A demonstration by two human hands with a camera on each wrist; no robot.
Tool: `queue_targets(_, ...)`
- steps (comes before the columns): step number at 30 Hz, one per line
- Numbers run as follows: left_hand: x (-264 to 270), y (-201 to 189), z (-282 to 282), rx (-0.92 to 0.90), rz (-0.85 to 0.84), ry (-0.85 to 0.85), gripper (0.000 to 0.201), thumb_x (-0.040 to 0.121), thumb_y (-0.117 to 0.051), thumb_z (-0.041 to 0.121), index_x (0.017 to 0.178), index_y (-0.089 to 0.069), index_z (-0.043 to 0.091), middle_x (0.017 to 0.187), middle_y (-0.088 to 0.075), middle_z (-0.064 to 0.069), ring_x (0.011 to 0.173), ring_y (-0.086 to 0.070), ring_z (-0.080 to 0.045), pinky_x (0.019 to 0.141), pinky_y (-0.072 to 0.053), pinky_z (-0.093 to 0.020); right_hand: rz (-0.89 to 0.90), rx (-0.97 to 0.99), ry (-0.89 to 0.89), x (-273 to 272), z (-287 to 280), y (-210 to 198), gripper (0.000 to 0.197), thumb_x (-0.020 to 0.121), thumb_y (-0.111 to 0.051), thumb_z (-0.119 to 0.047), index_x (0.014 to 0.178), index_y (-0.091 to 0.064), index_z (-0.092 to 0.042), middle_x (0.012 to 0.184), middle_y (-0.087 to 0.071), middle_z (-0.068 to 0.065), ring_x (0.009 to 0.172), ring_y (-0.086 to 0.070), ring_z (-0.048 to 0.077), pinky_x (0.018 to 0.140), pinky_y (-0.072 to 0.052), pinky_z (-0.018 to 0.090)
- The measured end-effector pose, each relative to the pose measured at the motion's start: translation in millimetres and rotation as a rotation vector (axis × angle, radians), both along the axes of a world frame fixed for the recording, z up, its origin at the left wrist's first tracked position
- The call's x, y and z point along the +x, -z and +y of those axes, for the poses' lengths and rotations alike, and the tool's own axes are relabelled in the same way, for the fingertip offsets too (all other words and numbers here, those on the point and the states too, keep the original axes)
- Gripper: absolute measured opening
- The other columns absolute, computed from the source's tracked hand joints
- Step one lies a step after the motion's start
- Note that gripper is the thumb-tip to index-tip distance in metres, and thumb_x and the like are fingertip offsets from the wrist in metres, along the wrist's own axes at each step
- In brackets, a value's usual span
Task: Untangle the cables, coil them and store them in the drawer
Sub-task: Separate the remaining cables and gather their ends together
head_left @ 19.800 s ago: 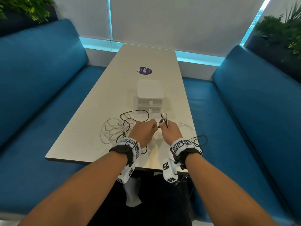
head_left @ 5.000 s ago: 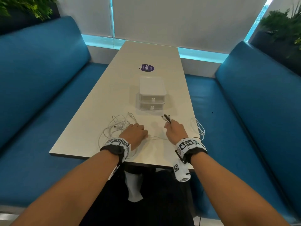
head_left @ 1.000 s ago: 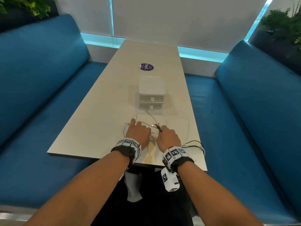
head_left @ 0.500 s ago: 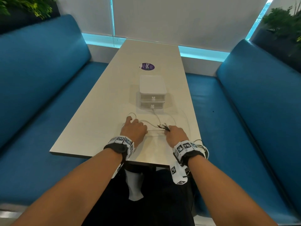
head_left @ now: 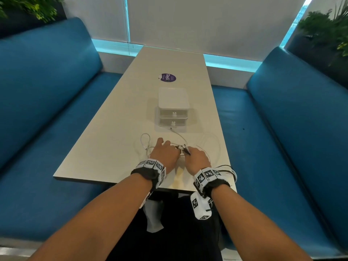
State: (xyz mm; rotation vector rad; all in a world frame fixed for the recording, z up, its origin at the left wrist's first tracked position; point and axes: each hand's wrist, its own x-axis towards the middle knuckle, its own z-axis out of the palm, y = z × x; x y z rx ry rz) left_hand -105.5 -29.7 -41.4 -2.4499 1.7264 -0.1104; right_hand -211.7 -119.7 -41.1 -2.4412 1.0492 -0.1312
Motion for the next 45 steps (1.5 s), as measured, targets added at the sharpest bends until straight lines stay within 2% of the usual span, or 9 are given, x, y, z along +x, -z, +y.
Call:
queue_targets(6, 2, 4, 3, -0.024, 0.02, -0.02, 0.025, 0.096, -0.044, 0.016, 0.107, -0.064, 0.027, 0.102, -0.067, 0.006, 0.11, -0.05, -0.022, 0.102, -0.025, -0.046, 0.009, 0.131, -0.056, 4, -4, 3, 0.025, 0.097, -0.048, -0.023, 0.103, -0.07, -0.013, 0.103, -0.07, 0.008, 0.096, -0.065, 0.028, 0.079, -0.049, 0.034)
queue_targets(11, 21, 6, 14, -0.001, -0.031, 0.008, 0.027, 0.102, -0.041, 0.034, 0.107, -0.065, 0.024, 0.102, -0.067, 0.003, 0.111, -0.051, -0.024, 0.103, -0.026, -0.05, 0.071, -0.03, -0.063, 2, -9, 8, 0.02, 0.099, -0.047, -0.028, 0.097, -0.064, -0.017, 0.094, -0.067, 0.008, 0.09, -0.064, 0.03, 0.073, -0.051, 0.037)
queue_targets(15, 27, -1, 15, 0.054, -0.045, -0.001, 0.022, 0.095, -0.049, 0.022, 0.114, -0.06, 0.025, 0.11, -0.062, 0.002, 0.116, -0.046, -0.025, 0.102, -0.025, -0.05, 0.087, -0.04, 0.008, 6, -8, 7, 0.019, 0.099, -0.046, -0.029, 0.099, -0.063, -0.019, 0.097, -0.066, 0.007, 0.091, -0.064, 0.031, 0.068, -0.045, 0.033)
queue_targets(18, 26, 0, 15, 0.058, -0.008, -0.009, 0.037, 0.084, -0.056, 0.011, 0.119, -0.055, 0.024, 0.118, -0.053, 0.001, 0.116, -0.044, -0.025, 0.102, -0.029, -0.048, 0.091, -0.025, 0.016, 6, -11, 6, 0.016, 0.098, -0.046, -0.026, 0.093, -0.06, -0.019, 0.1, -0.066, 0.006, 0.094, -0.063, 0.029, 0.07, -0.041, 0.031)
queue_targets(22, 28, 4, 19, -0.029, 0.13, -0.026, 0.043, 0.08, -0.056, 0.008, 0.118, -0.051, 0.027, 0.123, -0.047, 0.003, 0.108, -0.049, -0.023, 0.099, -0.032, -0.044, 0.124, 0.01, 0.049, 3, -17, 4, 0.019, 0.098, -0.045, -0.027, 0.097, -0.062, -0.017, 0.094, -0.065, 0.005, 0.089, -0.062, 0.029, 0.072, -0.047, 0.034)
queue_targets(27, 46, 8, 30, -0.135, 0.381, -0.044, 0.03, 0.088, -0.064, 0.038, 0.117, -0.056, 0.033, 0.117, -0.053, 0.008, 0.106, -0.054, -0.019, 0.097, -0.03, -0.041, 0.134, 0.035, 0.089, -1, -22, 4, 0.023, 0.099, -0.044, -0.027, 0.101, -0.064, -0.015, 0.094, -0.066, 0.006, 0.087, -0.063, 0.027, 0.074, -0.05, 0.034)
queue_targets(35, 66, 15, 48, -0.308, 0.804, -0.123, 0.043, 0.086, -0.072, 0.036, 0.127, -0.057, 0.034, 0.113, -0.059, 0.01, 0.103, -0.058, -0.014, 0.094, -0.049, -0.035, 0.12, 0.022, 0.134, -5, -29, 5, 0.022, 0.1, -0.045, -0.027, 0.102, -0.063, -0.014, 0.096, -0.067, 0.006, 0.089, -0.063, 0.027, 0.075, -0.05, 0.034)
queue_targets(41, 78, 8, 53, -0.223, 0.636, -0.155, 0.013, 0.087, -0.07, 0.034, 0.096, -0.061, 0.035, 0.11, -0.059, 0.01, 0.108, -0.055, -0.015, 0.101, -0.038, -0.039, 0.133, 0.006, 0.165, -14, -36, 6, 0.022, 0.1, -0.044, -0.028, 0.1, -0.061, -0.015, 0.088, -0.061, 0.002, 0.088, -0.063, 0.026, 0.075, -0.053, 0.036)
queue_targets(45, 72, -11, 46, -0.064, 0.211, -0.123, 0.022, 0.09, -0.058, 0.037, 0.112, -0.057, 0.033, 0.119, -0.06, 0.007, 0.111, -0.052, -0.019, 0.103, -0.025, -0.043, 0.109, 0.001, 0.135, -11, -35, 9, 0.02, 0.101, -0.044, -0.028, 0.098, -0.059, -0.016, 0.091, -0.061, 0.003, 0.084, -0.058, 0.024, 0.073, -0.048, 0.034)
